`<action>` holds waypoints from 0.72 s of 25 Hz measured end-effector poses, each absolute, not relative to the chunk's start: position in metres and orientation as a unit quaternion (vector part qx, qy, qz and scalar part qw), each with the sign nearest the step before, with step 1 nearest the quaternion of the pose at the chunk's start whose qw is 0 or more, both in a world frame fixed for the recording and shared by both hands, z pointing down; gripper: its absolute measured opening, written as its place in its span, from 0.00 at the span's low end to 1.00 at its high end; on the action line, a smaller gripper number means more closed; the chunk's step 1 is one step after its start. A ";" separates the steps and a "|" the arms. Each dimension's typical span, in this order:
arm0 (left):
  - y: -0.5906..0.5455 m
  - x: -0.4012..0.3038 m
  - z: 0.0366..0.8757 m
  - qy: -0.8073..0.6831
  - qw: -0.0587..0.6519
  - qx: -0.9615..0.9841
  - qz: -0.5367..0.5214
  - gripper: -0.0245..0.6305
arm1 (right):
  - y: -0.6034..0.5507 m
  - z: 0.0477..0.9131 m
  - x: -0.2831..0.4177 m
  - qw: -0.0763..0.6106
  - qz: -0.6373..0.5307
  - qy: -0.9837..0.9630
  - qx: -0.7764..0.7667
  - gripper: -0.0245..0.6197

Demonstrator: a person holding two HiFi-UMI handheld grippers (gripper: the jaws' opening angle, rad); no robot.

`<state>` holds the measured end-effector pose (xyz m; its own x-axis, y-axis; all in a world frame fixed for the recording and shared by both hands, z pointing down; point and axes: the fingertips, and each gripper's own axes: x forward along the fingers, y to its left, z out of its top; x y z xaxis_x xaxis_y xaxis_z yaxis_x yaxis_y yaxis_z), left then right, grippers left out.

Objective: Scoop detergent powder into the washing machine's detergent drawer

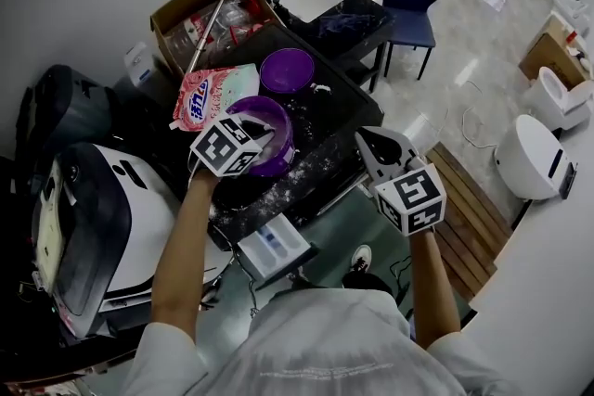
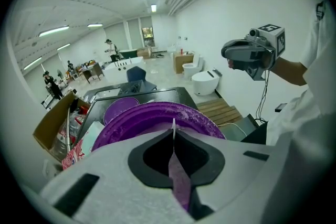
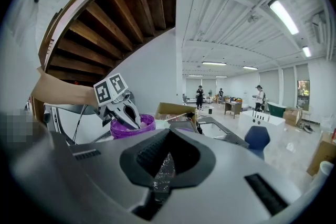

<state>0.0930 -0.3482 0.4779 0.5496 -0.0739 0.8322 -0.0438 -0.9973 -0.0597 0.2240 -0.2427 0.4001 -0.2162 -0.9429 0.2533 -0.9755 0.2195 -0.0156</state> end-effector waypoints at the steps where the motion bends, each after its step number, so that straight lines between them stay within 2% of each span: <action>1: -0.346 0.093 0.479 0.030 0.010 -0.879 -0.475 0.06 | -0.242 0.401 0.224 0.094 0.087 -0.774 0.619 0.05; 9: -0.331 0.088 0.469 0.000 -0.049 -0.888 -0.458 0.06 | -0.234 0.403 0.222 0.095 0.095 -0.772 0.622 0.05; 18: -0.314 0.074 0.454 -0.043 -0.070 -0.885 -0.458 0.06 | -0.232 0.400 0.208 0.102 0.091 -0.774 0.619 0.05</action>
<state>0.0735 -0.3140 0.4535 0.5770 0.1403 0.8046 0.0121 -0.9865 0.1633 0.2078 -0.2318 0.4003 -0.2138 -0.9389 0.2698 -0.9758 0.2181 -0.0145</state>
